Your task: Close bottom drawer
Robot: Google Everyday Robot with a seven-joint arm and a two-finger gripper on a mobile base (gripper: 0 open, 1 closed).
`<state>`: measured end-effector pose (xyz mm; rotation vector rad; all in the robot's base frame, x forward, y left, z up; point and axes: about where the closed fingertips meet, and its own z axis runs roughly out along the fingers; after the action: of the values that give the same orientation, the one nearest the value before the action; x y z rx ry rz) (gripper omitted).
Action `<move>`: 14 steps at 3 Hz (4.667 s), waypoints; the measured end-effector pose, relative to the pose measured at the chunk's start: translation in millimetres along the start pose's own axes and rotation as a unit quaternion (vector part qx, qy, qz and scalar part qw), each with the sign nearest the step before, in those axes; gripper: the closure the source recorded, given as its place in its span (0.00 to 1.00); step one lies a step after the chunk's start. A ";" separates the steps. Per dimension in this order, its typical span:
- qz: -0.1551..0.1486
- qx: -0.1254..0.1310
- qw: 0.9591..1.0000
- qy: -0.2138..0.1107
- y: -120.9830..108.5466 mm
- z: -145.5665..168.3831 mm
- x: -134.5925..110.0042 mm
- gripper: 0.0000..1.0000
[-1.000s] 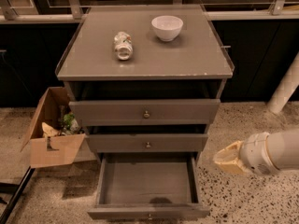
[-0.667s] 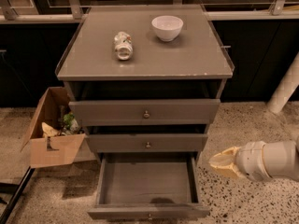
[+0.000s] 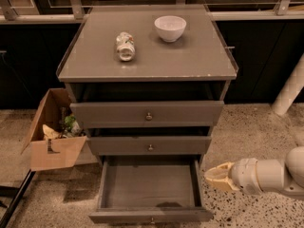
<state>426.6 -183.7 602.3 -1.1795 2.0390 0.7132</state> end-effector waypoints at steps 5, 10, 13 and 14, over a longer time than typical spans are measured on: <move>0.159 -0.135 0.978 -0.028 16.1 76.8 85.4 1.00; 0.242 -0.053 0.969 -0.013 34.7 150.9 184.7 1.00; 0.279 -0.085 0.957 0.001 31.9 204.8 234.4 1.00; 0.293 -0.064 0.954 -0.011 27.9 211.7 242.1 1.00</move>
Offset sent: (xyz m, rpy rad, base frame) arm -0.0025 0.0036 -0.0266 0.0242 0.0610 0.0158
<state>370.6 -143.9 286.8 -0.6116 2.3710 1.1448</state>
